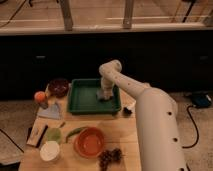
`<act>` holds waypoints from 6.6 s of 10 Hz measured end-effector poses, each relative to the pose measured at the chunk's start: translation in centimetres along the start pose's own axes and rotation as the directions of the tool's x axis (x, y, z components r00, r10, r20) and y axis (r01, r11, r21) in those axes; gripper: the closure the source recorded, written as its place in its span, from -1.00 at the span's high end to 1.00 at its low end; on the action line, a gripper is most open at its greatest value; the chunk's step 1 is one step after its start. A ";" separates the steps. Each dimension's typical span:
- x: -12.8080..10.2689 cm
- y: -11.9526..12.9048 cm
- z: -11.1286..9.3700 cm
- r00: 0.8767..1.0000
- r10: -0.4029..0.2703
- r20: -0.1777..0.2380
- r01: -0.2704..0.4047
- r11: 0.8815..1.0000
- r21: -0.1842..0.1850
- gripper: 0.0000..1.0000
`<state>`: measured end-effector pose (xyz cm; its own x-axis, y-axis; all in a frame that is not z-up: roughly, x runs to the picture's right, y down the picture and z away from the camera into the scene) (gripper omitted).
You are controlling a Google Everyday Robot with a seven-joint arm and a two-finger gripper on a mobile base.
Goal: Wipe tray with sponge
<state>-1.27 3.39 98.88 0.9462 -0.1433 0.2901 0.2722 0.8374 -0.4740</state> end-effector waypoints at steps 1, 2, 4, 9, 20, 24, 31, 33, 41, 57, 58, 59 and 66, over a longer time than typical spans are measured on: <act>-1.4 0.2 0.1 0.999 -0.036 0.022 0.037 0.999 -0.005 -1.00; -3.0 0.7 0.0 0.996 -0.073 0.044 0.073 0.997 -0.008 -1.00; -4.5 2.1 -0.6 0.990 -0.125 0.065 0.126 0.992 -0.016 -1.00; -3.2 5.8 -2.9 0.988 -0.155 0.013 0.155 0.987 -0.043 -1.00; -2.4 -0.6 -0.2 0.988 -0.154 -0.014 0.153 0.988 -0.034 -1.00; -5.5 2.3 -1.1 0.965 -0.254 0.066 0.257 0.966 -0.043 -1.00; 0.4 8.0 -4.0 0.983 -0.184 -0.025 0.181 0.979 -0.092 -1.00; 2.4 6.1 -3.3 0.990 -0.135 -0.050 0.130 0.987 -0.098 -1.00; -1.2 2.4 -0.6 0.975 -0.218 0.048 0.221 0.971 -0.094 -1.00; 5.1 6.9 -2.9 0.990 -0.139 0.015 0.140 0.984 -0.110 -1.00; 5.1 6.2 -2.7 0.990 -0.139 0.020 0.141 0.984 -0.107 -1.00; 5.1 5.7 -2.5 0.989 -0.144 0.027 0.146 0.984 -0.101 -1.00; -2.0 4.6 -3.1 0.938 -0.306 0.165 0.317 0.947 -0.046 -1.00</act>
<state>-1.32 5.88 93.52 0.7752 -0.3035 0.5540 0.5659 0.7233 -0.3956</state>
